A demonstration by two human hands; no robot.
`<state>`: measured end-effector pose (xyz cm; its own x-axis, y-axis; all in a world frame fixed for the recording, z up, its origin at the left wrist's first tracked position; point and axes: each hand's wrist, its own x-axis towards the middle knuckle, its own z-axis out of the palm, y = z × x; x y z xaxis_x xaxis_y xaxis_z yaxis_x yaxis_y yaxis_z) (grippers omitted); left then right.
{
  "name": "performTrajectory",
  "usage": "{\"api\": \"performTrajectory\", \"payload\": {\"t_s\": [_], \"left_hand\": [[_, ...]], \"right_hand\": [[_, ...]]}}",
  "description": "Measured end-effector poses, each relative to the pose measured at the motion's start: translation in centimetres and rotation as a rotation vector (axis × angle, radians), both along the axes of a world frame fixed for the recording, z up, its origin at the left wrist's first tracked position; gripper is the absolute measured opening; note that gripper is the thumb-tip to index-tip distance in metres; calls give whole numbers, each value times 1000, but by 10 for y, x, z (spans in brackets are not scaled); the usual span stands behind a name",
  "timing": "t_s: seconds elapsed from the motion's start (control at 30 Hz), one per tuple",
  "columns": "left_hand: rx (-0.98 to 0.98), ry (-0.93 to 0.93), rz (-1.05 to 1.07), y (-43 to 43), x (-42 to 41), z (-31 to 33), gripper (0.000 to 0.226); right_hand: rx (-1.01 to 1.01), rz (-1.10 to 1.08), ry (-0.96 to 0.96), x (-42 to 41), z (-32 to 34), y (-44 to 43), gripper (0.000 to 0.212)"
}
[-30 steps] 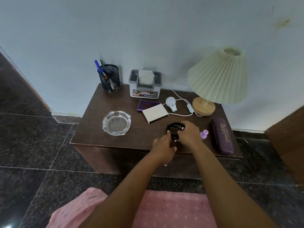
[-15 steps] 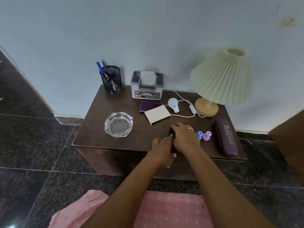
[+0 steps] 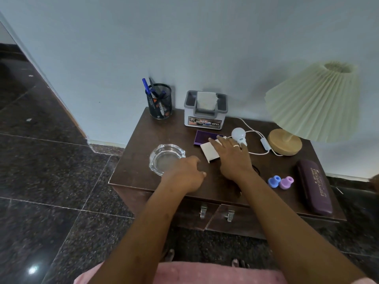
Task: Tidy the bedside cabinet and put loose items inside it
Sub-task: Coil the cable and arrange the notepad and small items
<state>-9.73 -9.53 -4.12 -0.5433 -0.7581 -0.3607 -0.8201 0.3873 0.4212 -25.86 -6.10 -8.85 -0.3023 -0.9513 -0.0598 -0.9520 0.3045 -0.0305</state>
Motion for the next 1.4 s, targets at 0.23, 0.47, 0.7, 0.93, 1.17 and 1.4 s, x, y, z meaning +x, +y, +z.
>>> {"api": "performTrajectory", "payload": {"t_s": [0.23, 0.47, 0.7, 0.93, 1.17, 1.4], "left_hand": [[7, 82, 57, -12, 11, -6, 44], [48, 149, 66, -10, 9, -12, 40], [41, 181, 63, -11, 9, -11, 39], [-26, 121, -2, -13, 9, -17, 36], [148, 378, 210, -13, 6, -15, 48], [1034, 1220, 570, 0, 1, 15, 51]], "right_hand": [[280, 26, -171, -29, 3, -33, 79], [20, -12, -174, -25, 3, -42, 74], [58, -62, -154, -21, 5, -77, 78], [121, -34, -186, -24, 8, -84, 77], [-114, -19, -247, -6, 39, -61, 72], [-383, -97, -618, 48, 94, 4, 52]]}}
